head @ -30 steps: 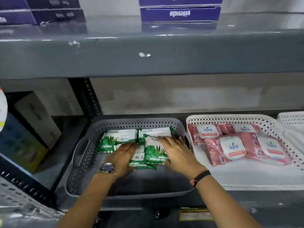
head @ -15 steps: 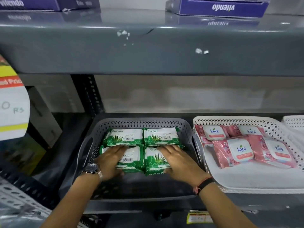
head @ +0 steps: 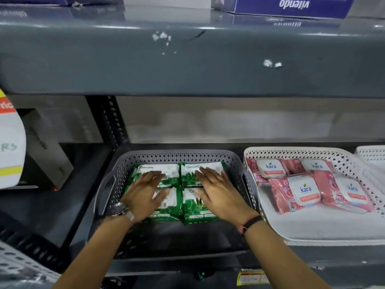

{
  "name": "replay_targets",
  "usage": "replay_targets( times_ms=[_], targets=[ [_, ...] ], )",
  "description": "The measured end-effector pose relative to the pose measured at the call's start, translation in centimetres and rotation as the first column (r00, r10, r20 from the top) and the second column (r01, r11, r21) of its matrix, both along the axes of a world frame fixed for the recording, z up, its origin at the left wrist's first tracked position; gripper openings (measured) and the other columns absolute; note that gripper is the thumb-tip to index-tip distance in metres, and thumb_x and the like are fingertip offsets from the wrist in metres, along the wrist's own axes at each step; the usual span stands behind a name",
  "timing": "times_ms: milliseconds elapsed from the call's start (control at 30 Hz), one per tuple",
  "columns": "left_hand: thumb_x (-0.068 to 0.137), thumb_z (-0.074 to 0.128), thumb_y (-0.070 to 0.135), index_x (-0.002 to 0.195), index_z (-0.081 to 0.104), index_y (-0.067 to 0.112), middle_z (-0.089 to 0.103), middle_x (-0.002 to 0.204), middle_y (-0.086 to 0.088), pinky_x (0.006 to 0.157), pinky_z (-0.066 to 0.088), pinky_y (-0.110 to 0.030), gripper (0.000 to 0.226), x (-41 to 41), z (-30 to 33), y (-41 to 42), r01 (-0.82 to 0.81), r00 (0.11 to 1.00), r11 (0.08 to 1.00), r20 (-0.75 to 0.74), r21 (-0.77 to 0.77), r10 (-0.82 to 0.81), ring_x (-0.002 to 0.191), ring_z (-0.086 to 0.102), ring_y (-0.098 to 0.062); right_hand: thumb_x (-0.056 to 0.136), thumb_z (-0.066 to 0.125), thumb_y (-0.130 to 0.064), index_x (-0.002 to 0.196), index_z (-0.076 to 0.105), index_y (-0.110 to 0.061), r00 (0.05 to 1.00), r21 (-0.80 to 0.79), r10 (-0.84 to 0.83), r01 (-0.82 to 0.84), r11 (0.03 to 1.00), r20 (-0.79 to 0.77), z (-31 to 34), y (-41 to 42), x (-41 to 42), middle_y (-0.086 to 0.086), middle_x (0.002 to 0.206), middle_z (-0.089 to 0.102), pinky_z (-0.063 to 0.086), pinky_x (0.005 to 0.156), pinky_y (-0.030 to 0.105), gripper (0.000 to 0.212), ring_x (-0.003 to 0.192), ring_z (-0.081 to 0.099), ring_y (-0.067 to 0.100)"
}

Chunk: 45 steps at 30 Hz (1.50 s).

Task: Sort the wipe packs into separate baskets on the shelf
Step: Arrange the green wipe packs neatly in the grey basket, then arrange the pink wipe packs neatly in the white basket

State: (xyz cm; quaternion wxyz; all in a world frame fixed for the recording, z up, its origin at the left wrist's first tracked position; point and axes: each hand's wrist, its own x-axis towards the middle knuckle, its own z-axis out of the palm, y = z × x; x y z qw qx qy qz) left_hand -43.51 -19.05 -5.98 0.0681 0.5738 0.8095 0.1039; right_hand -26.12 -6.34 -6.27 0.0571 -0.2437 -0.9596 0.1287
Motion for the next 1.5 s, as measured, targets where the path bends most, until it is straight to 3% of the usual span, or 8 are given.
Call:
replay_targets(
  times_ms=[200,467,633,733,900,1033,1200,1500],
  targets=[
    [0.099,0.014,0.039,0.140,-0.011,0.013,-0.014,0.151,-0.004,0.110,-0.010,-0.032,0.054,-0.8,-3.1,3.1,-0.124,0.992,0.989,-0.004,-0.079,0.124,0.137,-0.013,-0.015,0.098,0.012,-0.044,0.144,-0.006,-0.013,0.979,-0.031,-0.112,0.119,0.992,0.172,-1.9,1.2,-3.6,0.007,0.157,-0.012,-0.018,0.111,0.042,0.058,0.142,-0.016,0.019],
    [0.098,0.009,0.041,0.133,-0.022,0.016,-0.027,0.139,0.005,0.108,-0.013,-0.030,0.053,-1.5,-5.0,3.2,-0.100,0.995,0.990,-0.005,-0.103,0.100,0.129,-0.020,-0.006,0.098,0.009,-0.041,0.144,-0.008,-0.017,0.979,-0.059,-0.133,0.143,0.988,0.153,-3.5,1.3,-3.8,0.002,0.157,-0.013,-0.017,0.113,0.042,0.054,0.142,-0.017,0.016],
    [0.099,0.018,0.040,0.140,-0.012,0.012,-0.015,0.151,-0.004,0.111,-0.006,-0.034,0.058,-1.3,-4.0,3.3,-0.108,0.994,0.987,0.016,-0.121,0.111,0.138,-0.010,-0.015,0.098,0.011,-0.043,0.144,-0.005,-0.014,0.988,-0.135,-0.100,0.116,0.984,0.121,-2.3,1.3,-3.4,0.006,0.157,-0.010,-0.016,0.113,0.041,0.057,0.143,-0.015,0.018],
    [0.099,0.027,0.034,0.143,0.005,0.010,0.004,0.154,-0.009,0.112,0.003,-0.035,0.054,0.0,-1.9,4.2,-0.102,0.995,0.995,-0.006,-0.022,0.102,0.140,0.002,-0.020,0.100,0.020,-0.038,0.143,0.017,-0.011,0.996,-0.122,-0.066,0.057,0.991,-0.067,0.2,1.9,-1.9,0.008,0.156,0.015,-0.012,0.114,0.038,0.051,0.144,0.005,0.018],
    [0.093,0.050,0.018,0.135,0.035,0.003,0.038,0.141,-0.020,0.106,0.026,-0.036,0.047,7.9,3.0,8.9,0.048,0.992,0.960,0.097,0.276,-0.078,0.129,0.034,-0.033,0.093,0.045,-0.007,0.114,0.059,-0.006,0.908,-0.032,-0.201,0.204,0.978,-0.367,6.1,6.9,6.1,0.013,0.125,0.059,0.032,0.106,0.033,0.025,0.117,0.051,0.029],
    [0.086,0.062,0.028,0.134,0.037,0.008,0.040,0.141,-0.014,0.104,0.023,-0.028,0.058,15.8,3.7,13.6,0.262,0.953,0.914,0.066,0.308,-0.295,0.128,0.036,-0.027,0.087,0.059,-0.013,0.123,0.053,-0.011,0.925,-0.006,-0.349,0.352,0.936,-0.152,8.0,13.0,16.4,0.011,0.133,0.053,0.036,0.104,0.033,0.037,0.122,0.047,0.027],
    [0.073,0.069,0.047,0.141,0.017,0.012,0.022,0.150,-0.010,0.109,0.018,-0.031,0.092,22.7,1.2,18.4,0.375,0.925,0.927,0.054,0.024,-0.375,0.135,0.020,-0.023,0.074,0.073,-0.021,0.143,0.020,-0.016,0.877,0.016,-0.351,0.366,0.930,0.328,5.0,17.1,24.8,0.007,0.155,0.017,0.018,0.118,0.038,0.087,0.141,0.019,0.023],
    [0.075,0.068,0.038,0.139,0.015,0.013,0.024,0.145,-0.008,0.105,0.027,-0.036,0.087,26.5,-0.5,21.4,0.315,0.932,0.947,-0.167,-0.068,-0.322,0.129,0.027,-0.025,0.073,0.071,-0.028,0.143,0.013,-0.023,0.936,-0.024,-0.236,0.251,0.968,0.260,2.2,18.9,27.8,0.006,0.154,0.020,0.013,0.119,0.042,0.091,0.140,0.021,0.024]
  ],
)
